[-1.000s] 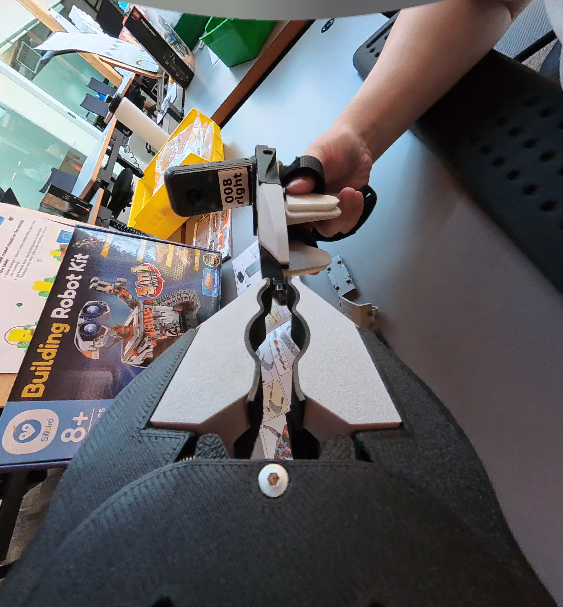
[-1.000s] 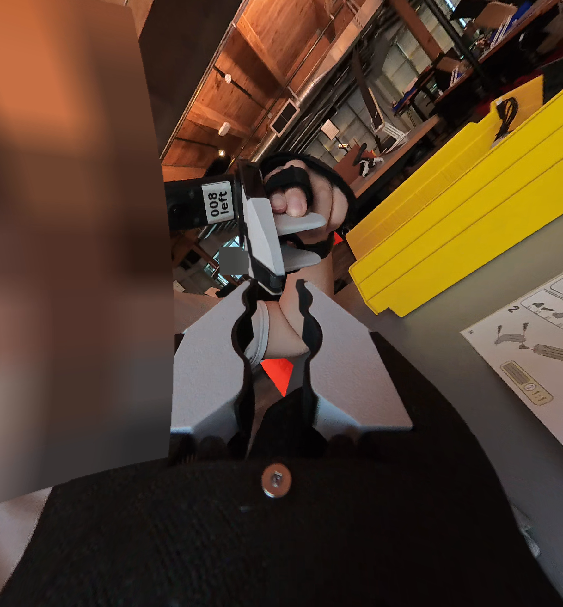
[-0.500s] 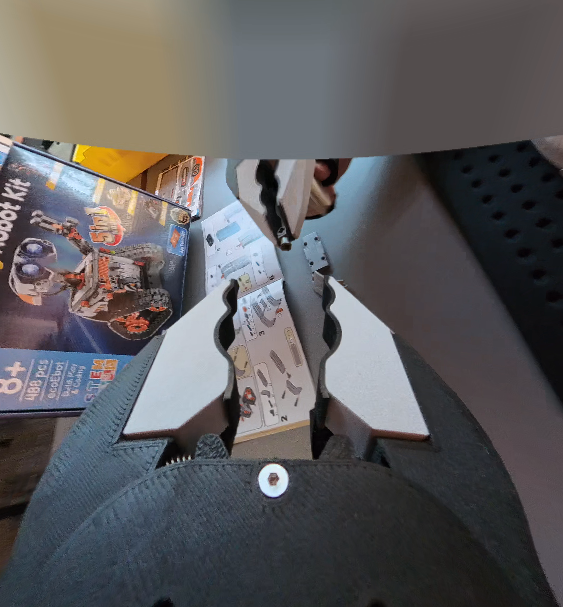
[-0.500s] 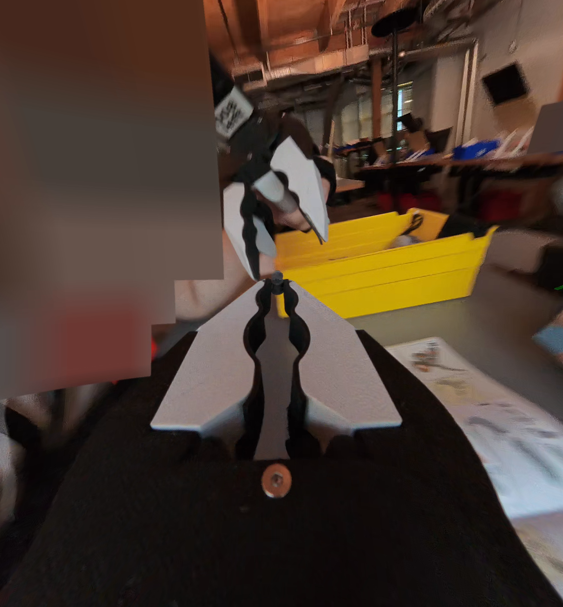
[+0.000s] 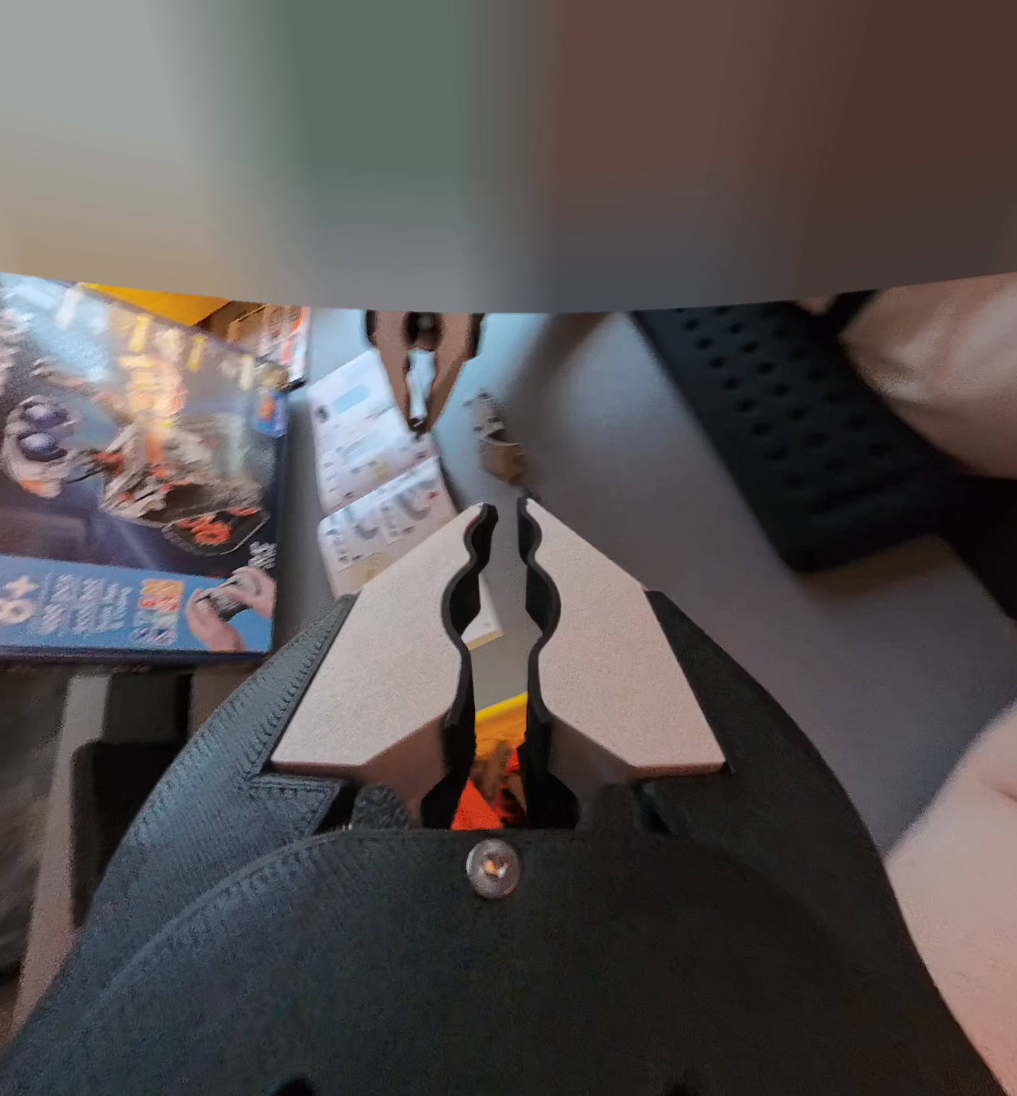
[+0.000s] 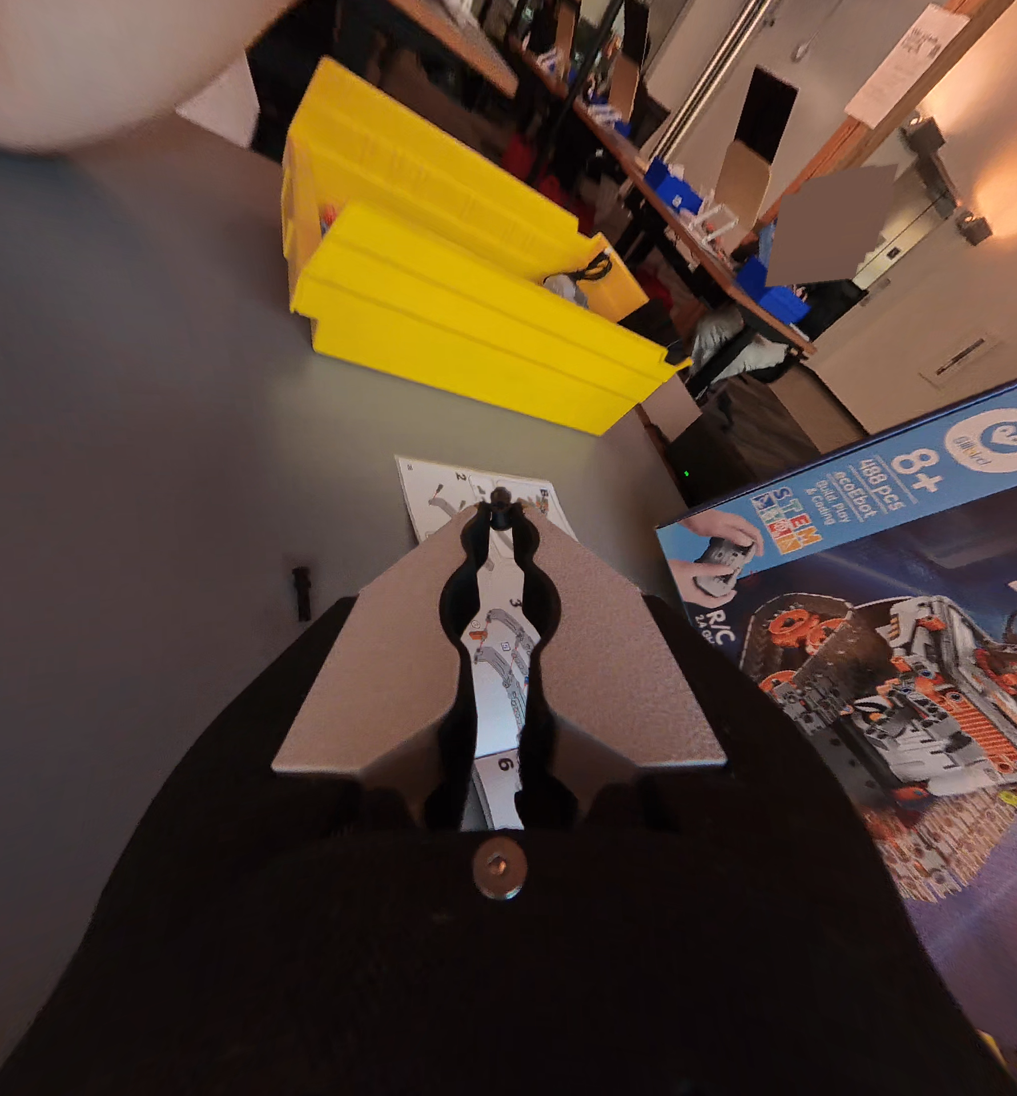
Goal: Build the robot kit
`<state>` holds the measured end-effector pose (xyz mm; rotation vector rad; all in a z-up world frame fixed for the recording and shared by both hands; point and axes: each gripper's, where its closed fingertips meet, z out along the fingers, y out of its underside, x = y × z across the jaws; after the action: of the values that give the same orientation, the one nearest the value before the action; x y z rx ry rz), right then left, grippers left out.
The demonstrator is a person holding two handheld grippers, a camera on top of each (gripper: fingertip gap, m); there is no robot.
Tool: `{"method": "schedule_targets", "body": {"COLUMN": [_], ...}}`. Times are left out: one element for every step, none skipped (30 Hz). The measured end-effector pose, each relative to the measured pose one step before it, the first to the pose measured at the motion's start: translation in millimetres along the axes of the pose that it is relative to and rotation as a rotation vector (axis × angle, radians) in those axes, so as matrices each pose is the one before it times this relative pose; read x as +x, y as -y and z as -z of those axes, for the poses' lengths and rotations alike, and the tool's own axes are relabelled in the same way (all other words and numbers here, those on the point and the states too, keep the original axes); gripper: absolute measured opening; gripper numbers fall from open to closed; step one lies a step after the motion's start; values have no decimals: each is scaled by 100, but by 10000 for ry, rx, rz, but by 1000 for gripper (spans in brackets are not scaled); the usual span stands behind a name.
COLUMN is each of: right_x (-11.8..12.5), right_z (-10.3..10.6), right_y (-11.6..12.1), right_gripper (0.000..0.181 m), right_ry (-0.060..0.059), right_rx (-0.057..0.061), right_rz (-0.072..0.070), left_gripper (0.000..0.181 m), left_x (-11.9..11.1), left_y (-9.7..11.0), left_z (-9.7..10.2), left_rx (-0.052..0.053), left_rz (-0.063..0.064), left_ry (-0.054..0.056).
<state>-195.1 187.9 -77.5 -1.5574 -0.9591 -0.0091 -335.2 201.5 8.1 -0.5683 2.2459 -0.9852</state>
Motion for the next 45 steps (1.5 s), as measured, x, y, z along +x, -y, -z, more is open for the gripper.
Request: {"method": "schedule_targets", "body": {"right_x": [-178, -92, -82, -121, -158, -145, -121, -114, -111, -74, -47, -16, 16, 5, 31, 39, 26, 1, -28, -55, -76, -69, -41, -46, -43, -61, -75, -68, -21, 11, 14, 24, 4, -14, -24, 1, 0, -37, -90, -134, -107, -39, -24, -17, 2], "right_z": [-521, -522, -481, -429, -340, -270, -195, -126, -83, -58, -36, -9, 22, 34, 29, 50, 33, 31, 17, 5, 7, -4, -10, -41, -43, -50, -33, -26, -12, 0, 5, 13, 12, 11, 10, 6, 15, 21, 47, 80, 113, 134, 172, 189, 240], "right_y": [-249, -127, -94, -80, -79, -112, -145, -137, -115, -105, -113, -114, -96, -131, -168, -180, -158, -106, -64, -17, 15, 37, 46, 39, 20, 10, -2, -65, -93, -80, -37, -30, -15, 5, 8, -12, 23, 128, 259, 346, 371, 312, 213, 117, 121], "right_gripper": [6, 6, 6, 6, 7, 7, 7, 7, 6, 7, 6, 7, 7, 7, 6, 6, 6, 6, 6, 6, 6, 6, 6, 6, 6, 6, 6, 6, 6, 6, 6, 6, 6, 6, 6, 6, 6, 6, 6, 6, 6, 6, 6, 6, 6], "right_ry": [97, 83, 93, 125, 129, 94, 65, 48, 50, 35, 24, -1, -14, -4, -6, -9, 1, 15, 35, 46, 52, 37, 24, 32, 39, 42, 55, 44, 22, 5, 10, 13, 26, 46, 50, 42, 30, 47, 68, 82, 56, -3, -26, -32, -48], "right_rx": [-139, -86, -57, -28, -6, -15, -36, -39, -49, -66, -74, -66, -43, -40, -50, -47, -29, -10, 3, 22, 32, 37, 33, 18, 14, 16, 11, -8, -28, -21, -6, 1, 18, 30, 39, 29, 47, 89, 141, 172, 169, 125, 62, 19, 27], "right_rz": [-17, -90, -134, -147, -131, -97, -73, -59, -51, -53, -44, -17, -16, -37, -55, -68, -88, -112, -126, -121, -107, -87, -77, -86, -80, -74, -69, -55, -34, -26, -35, -57, -81, -100, -93, -82, -71, -68, -76, -76, -46, -11, 9, 19, 6], "left_gripper": [6, 6, 7, 7, 7, 7, 7, 6, 7, 6, 6, 5, 5, 5, 4, 3, 3, 3, 3, 3, 3, 2, 2, 1, 1, 1, 1, 1, 1, 1, 1, 1, 1, 1, 1, 0, 0, 0, 0, 2, 6, 8, 9, 16, 23], "left_x": [1232, 705, 489, 465, 224, 56, 142, 234, 183, 160, 209, 48, -1, 124, 104, 32, 112, 155, 121, 161, 230, 189, 147, 192, 182, 176, 145, 42, -33, -1, 44, 5, 3, -1, -114, -319, -453, -580, -1272, -1448, -988, -835, -756, -778, -924], "left_y": [192, 196, 183, 149, 41, -72, -195, -333, -410, -371, -282, -90, 76, 183, 186, 118, 46, 17, -24, 68, 156, 195, 204, 191, 101, 39, 8, -26, -32, 42, 41, -5, -45, -87, -158, -314, -608, -695, -611, -531, -334, -358, -366, -262, -68], "left_z": [680, 500, 380, 294, 235, 197, 139, 82, 27, -20, -52, -67, -41, -25, -18, -19, -16, -3, 5, 31, 35, 33, 12, -7, -26, -27, -34, -16, -16, -9, -26, -37, -35, -43, -42, -105, -237, -400, -588, -791, -1032, -1148, -1162, -1143, -1104], "left_rx": [210, 119, 80, 63, 12, -18, -65, -126, -179, -163, -127, -43, 27, 89, 95, 52, 23, 12, -16, 36, 96, 102, 96, 81, 26, 2, -1, -12, -17, 24, 24, -12, -31, -50, -83, -152, -311, -379, -370, -421, -355, -405, -437, -375, -303], "left_rz": [-150, -231, -199, -129, -72, -6, 91, 149, 112, 61, 14, -28, -29, -20, -48, -64, -43, -25, -35, -53, -80, -105, -111, -91, -64, -50, -40, -19, -7, 4, 10, 1, 1, 23, 65, 166, 294, 350, 381, 411, 429, 357, 243, 153, 80], "left_ry": [-462, -138, -40, -81, 4, 50, -40, -123, -92, -74, -101, -26, -25, -111, -81, -25, -56, -74, -49, -63, -104, -79, -57, -84, -90, -80, -66, -20, 15, -17, -47, -17, -11, -5, 48, 136, 136, 91, 381, 357, 40, -27, 0, 105, 271]}}
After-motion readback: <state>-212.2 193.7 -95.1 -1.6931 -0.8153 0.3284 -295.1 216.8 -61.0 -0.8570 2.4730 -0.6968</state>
